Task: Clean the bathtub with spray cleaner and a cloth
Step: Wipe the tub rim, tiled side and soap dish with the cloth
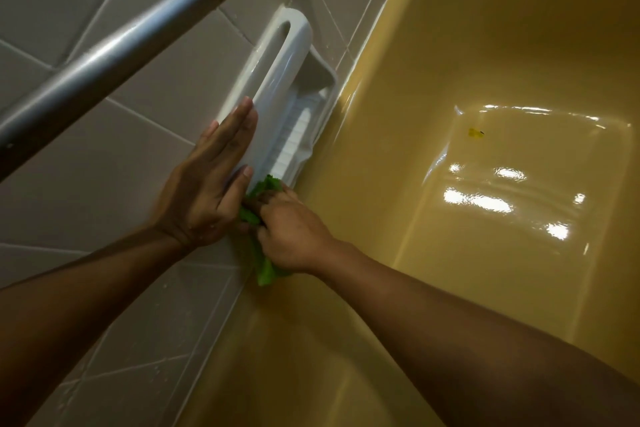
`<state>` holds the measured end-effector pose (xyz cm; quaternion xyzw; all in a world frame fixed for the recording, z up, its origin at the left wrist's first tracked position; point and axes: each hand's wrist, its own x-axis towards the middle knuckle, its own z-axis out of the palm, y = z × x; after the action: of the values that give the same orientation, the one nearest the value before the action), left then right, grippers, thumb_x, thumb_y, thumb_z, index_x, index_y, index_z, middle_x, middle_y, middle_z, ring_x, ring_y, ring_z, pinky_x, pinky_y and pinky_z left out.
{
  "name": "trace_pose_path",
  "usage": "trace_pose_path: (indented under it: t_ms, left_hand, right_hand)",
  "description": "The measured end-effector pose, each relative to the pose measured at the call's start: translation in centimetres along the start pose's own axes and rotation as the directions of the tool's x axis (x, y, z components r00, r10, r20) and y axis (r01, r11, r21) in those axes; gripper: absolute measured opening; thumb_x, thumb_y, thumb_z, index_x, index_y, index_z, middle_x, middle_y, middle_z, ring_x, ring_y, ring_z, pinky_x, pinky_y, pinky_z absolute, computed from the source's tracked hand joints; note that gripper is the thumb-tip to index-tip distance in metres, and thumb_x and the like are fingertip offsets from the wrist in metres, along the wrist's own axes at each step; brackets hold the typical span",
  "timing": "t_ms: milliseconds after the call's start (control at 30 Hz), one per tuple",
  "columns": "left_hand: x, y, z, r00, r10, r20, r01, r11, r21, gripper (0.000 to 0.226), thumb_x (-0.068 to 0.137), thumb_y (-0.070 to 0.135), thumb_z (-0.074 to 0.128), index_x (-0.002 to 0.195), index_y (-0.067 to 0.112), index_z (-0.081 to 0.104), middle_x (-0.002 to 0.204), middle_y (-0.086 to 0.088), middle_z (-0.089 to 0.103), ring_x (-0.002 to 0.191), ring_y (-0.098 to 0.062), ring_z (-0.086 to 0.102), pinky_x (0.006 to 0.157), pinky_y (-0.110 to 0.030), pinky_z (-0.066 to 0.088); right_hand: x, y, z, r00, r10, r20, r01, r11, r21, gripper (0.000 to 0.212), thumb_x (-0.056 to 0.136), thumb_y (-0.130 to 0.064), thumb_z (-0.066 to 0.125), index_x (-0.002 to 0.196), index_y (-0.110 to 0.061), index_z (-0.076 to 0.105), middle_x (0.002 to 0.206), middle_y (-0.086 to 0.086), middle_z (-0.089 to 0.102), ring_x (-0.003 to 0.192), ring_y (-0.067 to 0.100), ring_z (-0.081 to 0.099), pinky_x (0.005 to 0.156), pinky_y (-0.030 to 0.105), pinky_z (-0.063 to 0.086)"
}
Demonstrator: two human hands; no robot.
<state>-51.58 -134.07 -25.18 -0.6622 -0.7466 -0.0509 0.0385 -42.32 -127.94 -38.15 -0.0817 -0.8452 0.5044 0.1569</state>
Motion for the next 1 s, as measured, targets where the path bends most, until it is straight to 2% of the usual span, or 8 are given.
trace_pose_path:
  t_ms: [200,267,367,433,533,633,767,1000]
  left_hand:
    - [-0.3,-0.2,0.2,0.999,0.002,-0.033,-0.001,1.0,0.006,0.063,0.099,0.01,0.051,0.158,0.0,0.031,0.168,-0.012,0.025,0.156,-0.021,0.025,0.128,-0.045,0.02]
    - [-0.4,-0.2,0.2,0.999,-0.011,-0.042,0.012,1.0,0.011,0.062,0.1,0.011,0.051,0.158,0.001,0.032,0.168,-0.011,0.026,0.156,-0.021,0.026,0.128,-0.042,0.02]
    - [-0.5,0.0,0.3,0.999,-0.034,-0.042,0.035,0.999,0.022,0.062,0.101,0.015,0.05,0.159,0.004,0.031,0.169,-0.009,0.026,0.156,-0.019,0.024,0.128,-0.041,0.022]
    - [-0.7,0.0,0.4,0.998,-0.057,-0.04,0.06,0.997,0.054,0.062,0.102,0.019,0.049,0.16,0.007,0.029,0.169,-0.006,0.025,0.157,-0.017,0.023,0.127,-0.042,0.024]
    - [-1.4,0.7,0.9,0.986,-0.156,-0.064,0.163,0.977,0.14,0.059,0.106,0.027,0.042,0.163,0.017,0.027,0.17,0.0,0.023,0.156,-0.015,0.023,0.128,-0.038,0.019]
    - [-3.3,2.0,1.2,0.95,-0.302,-0.079,0.311,0.941,0.133,0.059,0.108,0.031,0.035,0.165,0.025,0.019,0.171,0.006,0.018,0.158,-0.015,0.016,0.127,-0.033,0.012]
    - [-8.6,3.6,1.2,0.928,-0.368,-0.056,0.371,0.926,0.064,0.073,0.1,0.009,0.039,0.166,0.021,0.009,0.173,0.003,0.005,0.16,-0.017,0.003,0.128,-0.031,0.006]
    - [-23.0,4.5,4.1,0.809,-0.483,0.334,0.455,0.875,0.164,0.086,0.088,0.021,0.051,0.165,0.027,0.015,0.172,0.004,0.013,0.158,-0.021,0.02,0.123,-0.042,0.029]
  right_hand:
    - [-4.1,1.0,-2.7,0.976,0.214,-0.038,-0.175,0.877,0.447,0.04,0.104,-0.037,0.056,0.142,-0.024,0.059,0.146,-0.003,0.056,0.135,0.013,0.048,0.113,0.025,0.033]
    - [-4.8,1.9,-4.5,0.914,0.394,-0.099,-0.251,0.739,0.625,0.038,0.104,-0.039,0.055,0.141,-0.03,0.06,0.136,-0.008,0.062,0.122,0.013,0.059,0.106,0.03,0.045]
    - [-4.0,3.1,-8.6,0.819,0.511,-0.262,-0.245,0.723,0.646,0.04,0.104,-0.04,0.053,0.142,-0.028,0.059,0.121,-0.001,0.07,0.104,0.014,0.066,0.085,0.028,0.054]
    - [-2.1,2.8,-12.1,0.811,0.462,-0.359,-0.185,0.785,0.592,0.043,0.105,-0.043,0.051,0.146,-0.029,0.054,0.126,0.001,0.067,0.106,0.014,0.064,0.081,0.023,0.053]
    - [2.3,1.4,-16.8,0.862,0.276,-0.426,-0.101,0.916,0.388,0.048,0.105,-0.043,0.048,0.152,-0.029,0.046,0.153,0.001,0.048,0.14,0.024,0.045,0.115,0.04,0.039]
    - [6.4,-0.2,-19.2,0.93,0.104,-0.353,-0.099,0.995,0.033,0.044,0.107,-0.035,0.047,0.149,-0.022,0.048,0.159,0.005,0.04,0.149,0.025,0.032,0.117,0.035,0.027]
    - [6.9,-2.0,-16.9,0.979,-0.079,-0.188,0.0,0.921,-0.389,0.042,0.103,-0.031,0.05,0.142,-0.016,0.057,0.147,0.009,0.053,0.145,0.026,0.035,0.118,0.036,0.023]
    - [1.3,-7.5,-6.6,0.936,-0.339,0.098,0.336,0.768,-0.546,0.047,0.104,-0.042,0.043,0.146,-0.026,0.054,0.15,-0.002,0.052,0.15,0.022,0.03,0.126,0.048,0.001]
